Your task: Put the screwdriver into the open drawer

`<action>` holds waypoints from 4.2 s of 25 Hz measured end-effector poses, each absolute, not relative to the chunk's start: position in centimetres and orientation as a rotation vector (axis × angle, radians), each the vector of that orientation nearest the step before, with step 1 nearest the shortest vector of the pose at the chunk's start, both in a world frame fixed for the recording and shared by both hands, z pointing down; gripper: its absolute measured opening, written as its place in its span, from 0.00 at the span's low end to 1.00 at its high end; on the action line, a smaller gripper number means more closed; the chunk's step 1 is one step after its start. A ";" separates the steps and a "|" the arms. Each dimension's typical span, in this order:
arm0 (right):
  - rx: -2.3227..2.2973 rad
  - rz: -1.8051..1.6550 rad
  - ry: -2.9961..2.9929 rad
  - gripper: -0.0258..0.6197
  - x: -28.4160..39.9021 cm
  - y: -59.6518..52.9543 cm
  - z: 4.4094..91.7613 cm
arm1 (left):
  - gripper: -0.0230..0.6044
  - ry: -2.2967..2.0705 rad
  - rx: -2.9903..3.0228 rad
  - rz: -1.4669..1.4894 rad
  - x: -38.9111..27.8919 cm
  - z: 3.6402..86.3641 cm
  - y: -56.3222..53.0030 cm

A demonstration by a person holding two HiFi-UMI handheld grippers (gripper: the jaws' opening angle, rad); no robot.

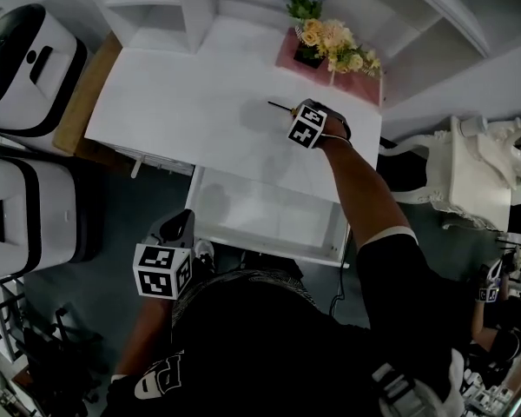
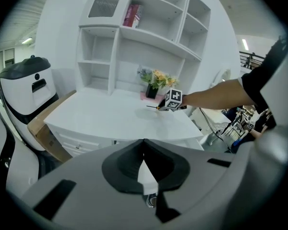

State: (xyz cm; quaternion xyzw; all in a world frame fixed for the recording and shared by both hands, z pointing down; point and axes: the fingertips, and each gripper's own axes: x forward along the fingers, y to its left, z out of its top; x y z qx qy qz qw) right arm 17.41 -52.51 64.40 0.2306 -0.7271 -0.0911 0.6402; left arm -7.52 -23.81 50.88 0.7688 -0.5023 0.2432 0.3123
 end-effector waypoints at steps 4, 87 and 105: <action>0.586 -0.171 -1.701 0.17 17.5 -50.9 62.9 | 0.05 -1.298 2.063 0.651 -7.6 50.6 -24.1; 1.331 1.633 -1.750 0.17 14.7 -21.2 72.3 | 0.05 -0.918 2.340 0.773 -4.2 52.1 -22.8; 1.263 1.674 -1.609 0.17 14.8 -22.7 77.8 | 0.05 -0.989 2.245 0.781 -4.6 53.2 -23.2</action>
